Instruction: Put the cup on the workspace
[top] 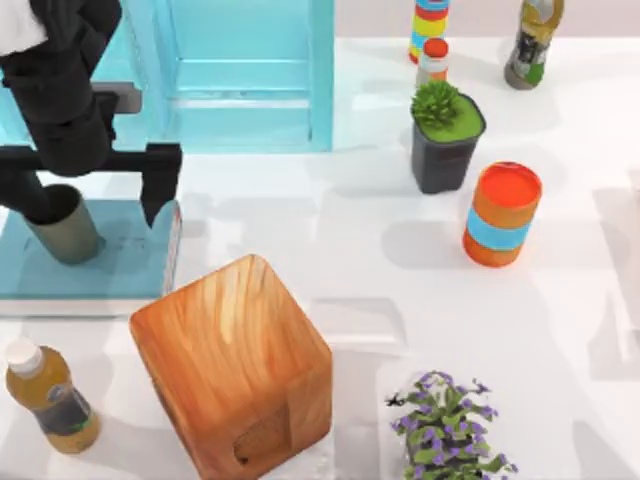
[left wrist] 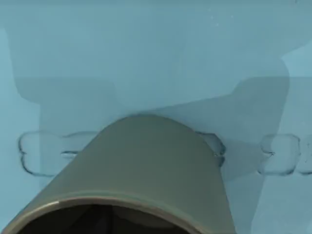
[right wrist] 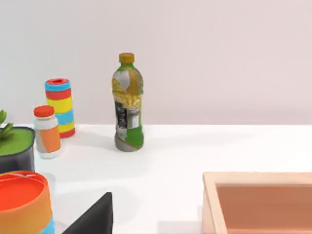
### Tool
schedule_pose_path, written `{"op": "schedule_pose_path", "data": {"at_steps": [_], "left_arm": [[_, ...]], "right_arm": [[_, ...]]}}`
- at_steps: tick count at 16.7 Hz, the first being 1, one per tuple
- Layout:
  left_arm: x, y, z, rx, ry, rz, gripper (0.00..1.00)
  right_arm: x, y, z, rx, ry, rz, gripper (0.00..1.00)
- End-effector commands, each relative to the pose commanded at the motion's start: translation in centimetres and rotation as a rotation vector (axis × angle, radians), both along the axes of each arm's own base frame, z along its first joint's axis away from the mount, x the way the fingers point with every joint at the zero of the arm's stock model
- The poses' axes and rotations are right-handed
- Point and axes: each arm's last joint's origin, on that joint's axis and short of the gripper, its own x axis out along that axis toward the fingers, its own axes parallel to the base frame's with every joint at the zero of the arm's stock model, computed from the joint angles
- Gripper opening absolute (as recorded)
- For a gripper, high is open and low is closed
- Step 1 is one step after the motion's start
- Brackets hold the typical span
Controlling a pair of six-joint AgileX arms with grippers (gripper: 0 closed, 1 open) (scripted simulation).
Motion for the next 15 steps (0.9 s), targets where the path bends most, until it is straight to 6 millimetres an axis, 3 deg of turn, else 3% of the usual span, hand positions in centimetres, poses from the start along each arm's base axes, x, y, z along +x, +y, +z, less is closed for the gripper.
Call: {"op": "schedule_pose_path", "data": {"at_steps": [5, 15], "left_arm": [[-0.06, 0.01, -0.35, 0.000, 0.000, 0.000, 1.00], [-0.06, 0.01, -0.35, 0.000, 0.000, 0.000, 0.25]], "right_arm": [[0.00, 0.00, 0.00, 0.000, 0.000, 0.000, 1.00], [0.00, 0.00, 0.00, 0.000, 0.000, 0.000, 1.00]]}}
